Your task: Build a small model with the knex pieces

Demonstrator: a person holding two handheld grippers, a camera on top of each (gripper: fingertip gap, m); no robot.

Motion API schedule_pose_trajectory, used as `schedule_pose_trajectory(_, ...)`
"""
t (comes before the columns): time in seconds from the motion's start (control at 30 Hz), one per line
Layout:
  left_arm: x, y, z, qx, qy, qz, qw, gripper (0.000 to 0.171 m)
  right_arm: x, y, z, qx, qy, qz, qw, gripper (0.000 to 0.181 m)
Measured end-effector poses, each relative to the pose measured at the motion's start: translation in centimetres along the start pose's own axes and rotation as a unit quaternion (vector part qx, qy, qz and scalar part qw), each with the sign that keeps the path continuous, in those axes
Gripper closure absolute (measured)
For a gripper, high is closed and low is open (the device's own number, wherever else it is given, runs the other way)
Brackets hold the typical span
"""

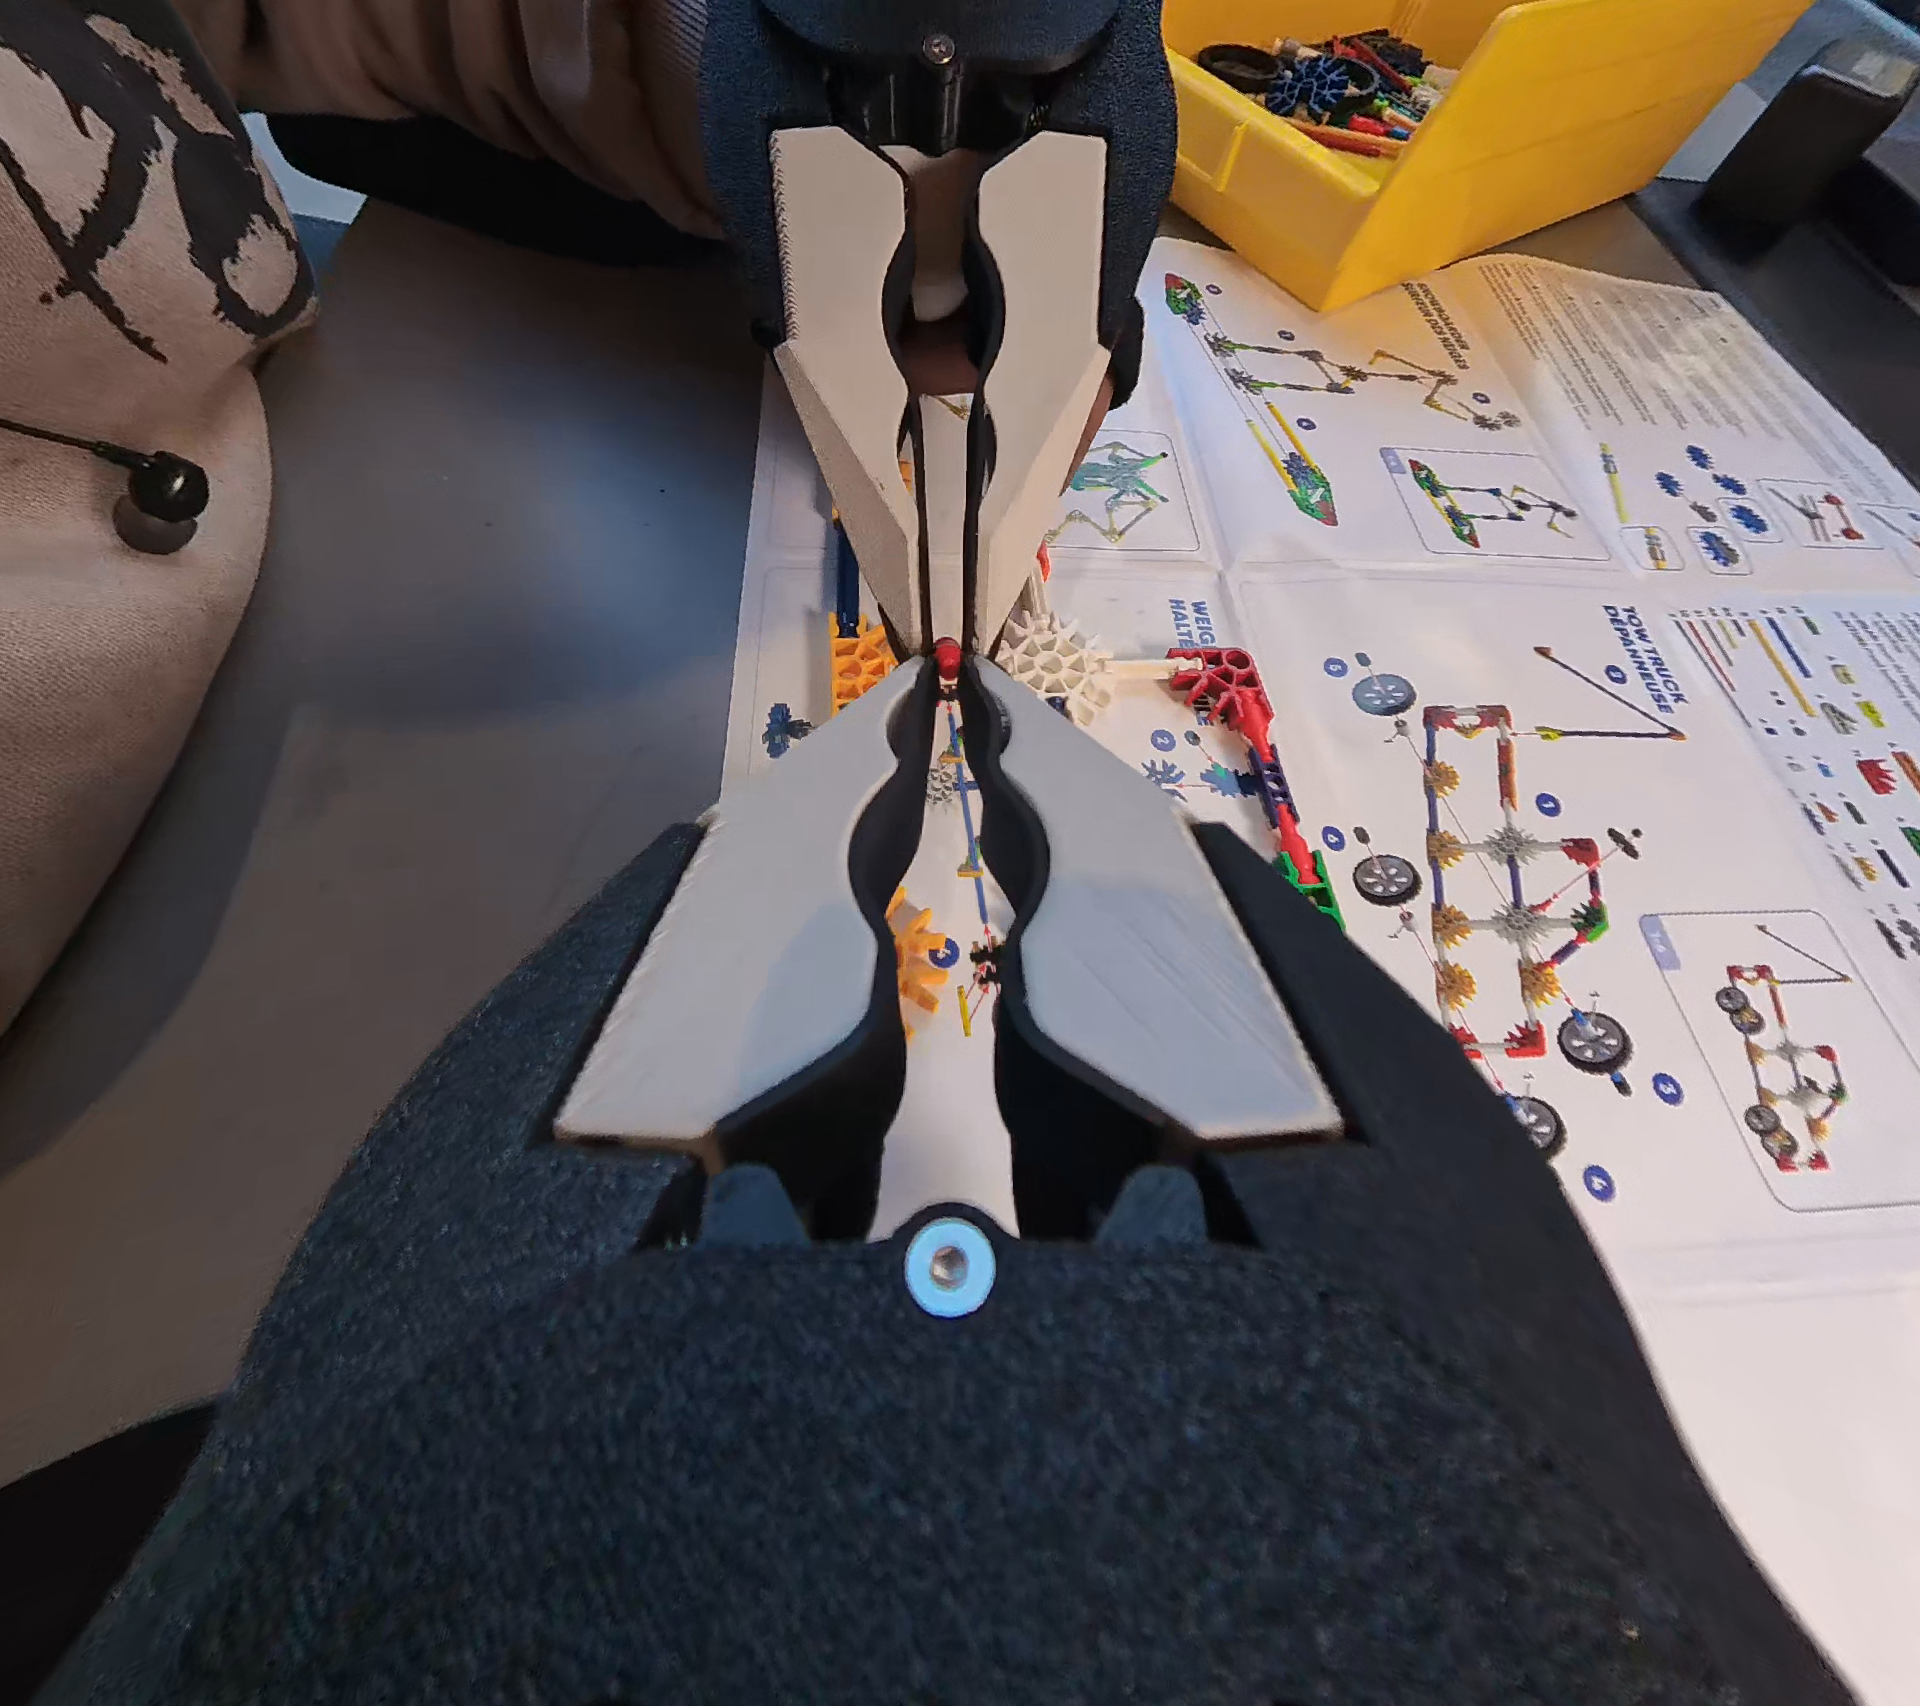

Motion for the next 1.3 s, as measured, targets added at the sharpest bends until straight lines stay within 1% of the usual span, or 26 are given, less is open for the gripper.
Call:
schedule_pose_trajectory(0.1,0.0,-0.2,-0.2,0.01,0.003,-0.006,1.0,0.168,0.0,-0.1,-0.1,0.007,-0.001,0.005,1.0,0.179)
schedule_pose_trajectory(0.23,-0.2,-0.6,-0.8,0.038,0.008,-0.023,0.999,0.168,0.3,-0.5,-0.6,0.026,0.006,0.009,1.0,0.179)
schedule_pose_trajectory(0.33,-0.3,-0.8,-1.0,0.051,0.008,-0.03,0.998,0.161,0.5,-1.1,-1.0,0.049,0.014,0.011,0.999,0.179)
schedule_pose_trajectory(0.37,-0.3,-1.0,-1.0,0.057,0.011,-0.033,0.998,0.162,0.5,-1.3,-1.0,0.055,0.014,0.011,0.998,0.179)
schedule_pose_trajectory(0.4,-0.3,-1.1,-1.1,0.063,0.013,-0.035,0.997,0.167,0.6,-1.4,-1.1,0.058,0.014,0.012,0.998,0.179)
schedule_pose_trajectory(0.5,-0.2,-1.2,-1.1,0.065,0.016,-0.033,0.997,0.168,0.5,-1.4,-1.1,0.062,0.011,0.014,0.998,0.179)
schedule_pose_trajectory(0.67,-0.1,-0.8,-0.9,0.044,0.016,-0.026,0.999,0.168,0.4,-0.8,-0.9,0.04,0.0,0.02,0.999,0.179)
schedule_pose_trajectory(0.77,-0.1,-0.3,-0.6,0.019,0.006,-0.008,1.0,0.168,0.2,-0.3,-0.5,0.01,0.007,0.002,1.0,0.176)
schedule_pose_trajectory(0.9,0.0,0.0,-0.4,0.001,-0.001,0.007,1.0,0.168,0.0,-0.4,-0.2,0.001,0.008,-0.009,1.0,0.173)
schedule_pose_trajectory(1.03,0.1,0.1,-0.2,-0.007,-0.001,0.01,1.0,0.168,-0.2,-0.4,0.1,-0.005,0.008,-0.017,1.0,0.177)
schedule_pose_trajectory(1.3,0.0,0.1,-0.3,-0.003,-0.002,0.01,1.0,0.168,-0.1,-0.3,0.1,-0.01,0.011,-0.008,1.0,0.177)
Point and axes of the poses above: each gripper's, where its closed fingertips meet, z out along the fingers, y out of its underside, x = y × z across the jaws, the point moved 5 cm from there along -z, back along the fingers, and after that the axes turned 7 degrees about -z, right-handed, at the moved point
